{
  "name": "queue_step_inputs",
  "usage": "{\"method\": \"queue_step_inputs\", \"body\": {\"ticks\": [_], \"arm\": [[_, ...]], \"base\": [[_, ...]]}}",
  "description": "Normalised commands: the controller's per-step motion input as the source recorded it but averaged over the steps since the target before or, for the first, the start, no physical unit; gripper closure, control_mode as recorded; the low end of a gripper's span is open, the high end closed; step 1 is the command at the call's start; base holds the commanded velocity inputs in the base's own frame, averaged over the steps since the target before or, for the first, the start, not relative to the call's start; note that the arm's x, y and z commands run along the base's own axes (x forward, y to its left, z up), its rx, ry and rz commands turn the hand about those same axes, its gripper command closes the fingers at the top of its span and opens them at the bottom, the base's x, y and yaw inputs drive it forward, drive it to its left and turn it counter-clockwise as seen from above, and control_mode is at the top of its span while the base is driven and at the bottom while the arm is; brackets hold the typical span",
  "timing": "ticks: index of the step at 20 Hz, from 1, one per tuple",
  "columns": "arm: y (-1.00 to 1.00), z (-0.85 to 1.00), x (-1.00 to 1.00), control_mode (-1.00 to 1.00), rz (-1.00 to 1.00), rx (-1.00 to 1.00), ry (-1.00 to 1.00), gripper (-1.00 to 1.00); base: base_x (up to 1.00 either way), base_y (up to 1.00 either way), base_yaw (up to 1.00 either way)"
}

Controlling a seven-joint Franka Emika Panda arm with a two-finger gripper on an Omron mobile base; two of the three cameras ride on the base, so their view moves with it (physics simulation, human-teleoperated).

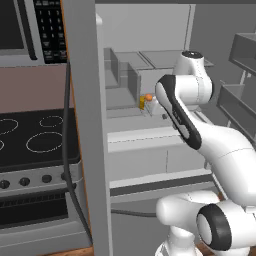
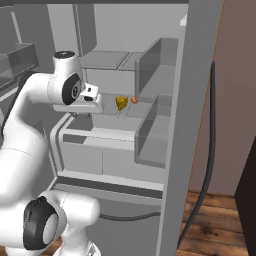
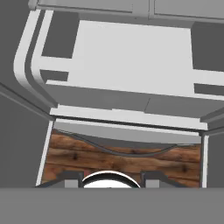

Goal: Pick the cheese from the fridge and the cheese grater from the cabinet and place them next to the salad bowl.

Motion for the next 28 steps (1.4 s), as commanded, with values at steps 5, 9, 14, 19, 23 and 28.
{"method": "queue_step_inputs", "body": {"ticks": [5, 9, 14, 19, 23, 28], "arm": [[0.0, 0.0, -0.39, -1.0, 0.0, -0.01, -0.09, -1.0], [0.0, 0.01, -0.61, -1.0, 0.0, -0.02, -0.24, -1.0], [0.01, 0.02, -0.51, -1.0, 0.0, -0.02, -0.23, -1.0], [0.0, 0.0, -0.52, -1.0, 0.0, 0.0, -0.19, -1.0], [0.0, 0.3, -0.34, -1.0, 0.0, 0.0, -0.16, -1.0], [0.0, 0.58, -0.17, -1.0, 0.0, 0.0, -0.06, -1.0]], "base": [[0.0, 0.0, 0.0], [0.0, 0.0, 0.0], [0.0, 0.0, 0.0], [0.0, 0.0, 0.0], [0.0, 0.0, 0.0], [0.0, 0.0, 0.0]]}}
